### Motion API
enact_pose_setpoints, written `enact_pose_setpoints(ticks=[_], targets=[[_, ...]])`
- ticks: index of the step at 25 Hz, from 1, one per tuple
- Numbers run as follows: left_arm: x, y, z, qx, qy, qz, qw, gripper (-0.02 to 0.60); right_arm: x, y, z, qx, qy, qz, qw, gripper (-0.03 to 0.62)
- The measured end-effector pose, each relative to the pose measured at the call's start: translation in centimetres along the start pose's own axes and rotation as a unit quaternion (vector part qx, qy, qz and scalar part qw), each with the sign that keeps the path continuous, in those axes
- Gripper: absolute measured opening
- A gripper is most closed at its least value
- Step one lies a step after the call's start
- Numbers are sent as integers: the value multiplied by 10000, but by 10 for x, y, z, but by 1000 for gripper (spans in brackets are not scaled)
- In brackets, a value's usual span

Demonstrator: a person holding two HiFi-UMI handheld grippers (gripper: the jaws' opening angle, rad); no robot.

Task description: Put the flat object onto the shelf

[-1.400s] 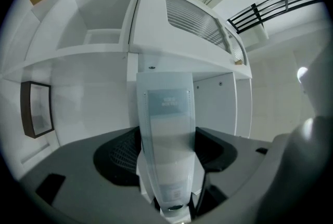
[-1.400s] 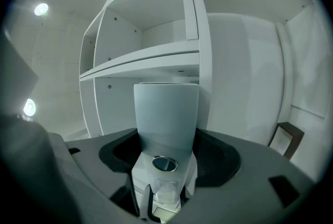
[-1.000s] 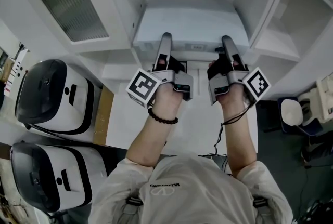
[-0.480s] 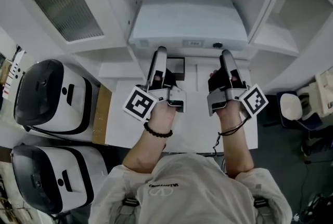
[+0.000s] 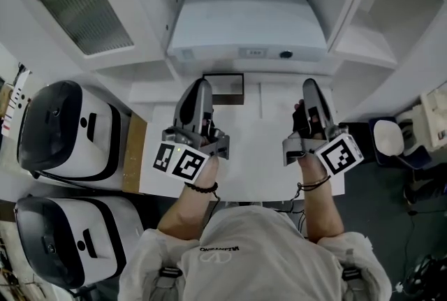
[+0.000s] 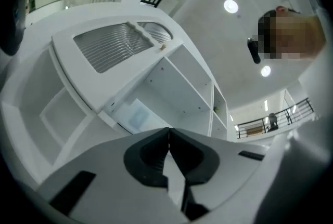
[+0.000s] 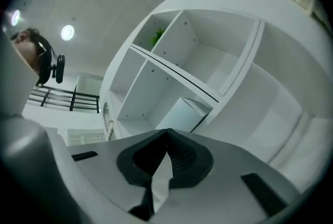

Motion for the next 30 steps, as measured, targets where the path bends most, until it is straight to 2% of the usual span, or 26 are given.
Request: enact_pose_setpoints(ticks=[4,8,12,16,24,30], targets=[[0,15,0,-311,-803,138,9962,5,3,11,8,80,792,146,9967,11],[6,26,3,-541,-1260,342,9900,5,10,18,12,245,1546,312,9872,11],[15,33,4,-771,-1576,544,9830,5,13,24,6,352,1599,409,9856,10],[22,34,3,-856,-1702,658,9795,3,13,29,2,445,1608,408,9851,9],[25,30,4,-963,-1557,707,9805,4,11,31,1,542,1677,350,9837,9],[25,29,5,-1001,-1507,681,9811,3,13,31,-3,518,1527,406,9861,9]])
Point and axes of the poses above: the fingertips, and each gripper's own axes: y backward along the fingers, z to its left, x out of its underside, the point moved 7 cm from there along y, backward along the fingers, and after that the axes turned 13 degrees about z, right-handed, at the moved point
